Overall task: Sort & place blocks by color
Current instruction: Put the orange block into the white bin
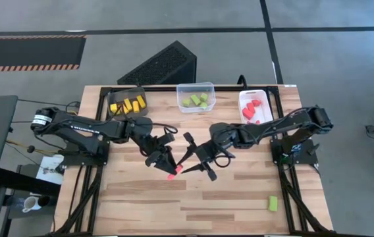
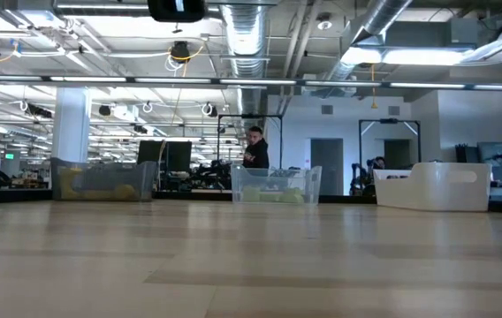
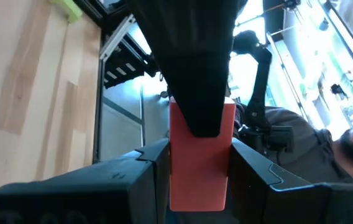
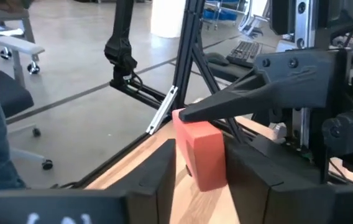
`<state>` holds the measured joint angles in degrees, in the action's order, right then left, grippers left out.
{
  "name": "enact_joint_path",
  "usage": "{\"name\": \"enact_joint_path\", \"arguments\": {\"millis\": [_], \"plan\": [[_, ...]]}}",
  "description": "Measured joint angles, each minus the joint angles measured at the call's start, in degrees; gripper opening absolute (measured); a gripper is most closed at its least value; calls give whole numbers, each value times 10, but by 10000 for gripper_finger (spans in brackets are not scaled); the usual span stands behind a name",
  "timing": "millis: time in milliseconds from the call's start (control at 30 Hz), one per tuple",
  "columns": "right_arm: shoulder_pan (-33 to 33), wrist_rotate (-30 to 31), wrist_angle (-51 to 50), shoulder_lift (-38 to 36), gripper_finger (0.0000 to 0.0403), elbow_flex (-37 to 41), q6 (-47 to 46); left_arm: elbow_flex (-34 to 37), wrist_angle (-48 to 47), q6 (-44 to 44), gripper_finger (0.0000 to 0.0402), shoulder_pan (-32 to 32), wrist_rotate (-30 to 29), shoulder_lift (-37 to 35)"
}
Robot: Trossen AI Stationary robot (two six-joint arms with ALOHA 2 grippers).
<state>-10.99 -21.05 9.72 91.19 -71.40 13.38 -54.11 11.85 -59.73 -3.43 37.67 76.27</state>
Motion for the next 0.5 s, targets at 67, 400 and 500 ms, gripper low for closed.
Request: {"name": "enact_joint_path", "arguments": {"millis": [67, 400, 500], "plan": [[2, -3, -1, 0, 139, 0, 5, 0, 23, -2, 99, 0, 2, 13], [2, -23, -69, -11, 52, 1, 26, -1, 109, -36, 128, 4, 29, 74], [6, -15, -116, -19, 52, 1, 24, -1, 94, -19, 156, 14, 13, 68]]}}
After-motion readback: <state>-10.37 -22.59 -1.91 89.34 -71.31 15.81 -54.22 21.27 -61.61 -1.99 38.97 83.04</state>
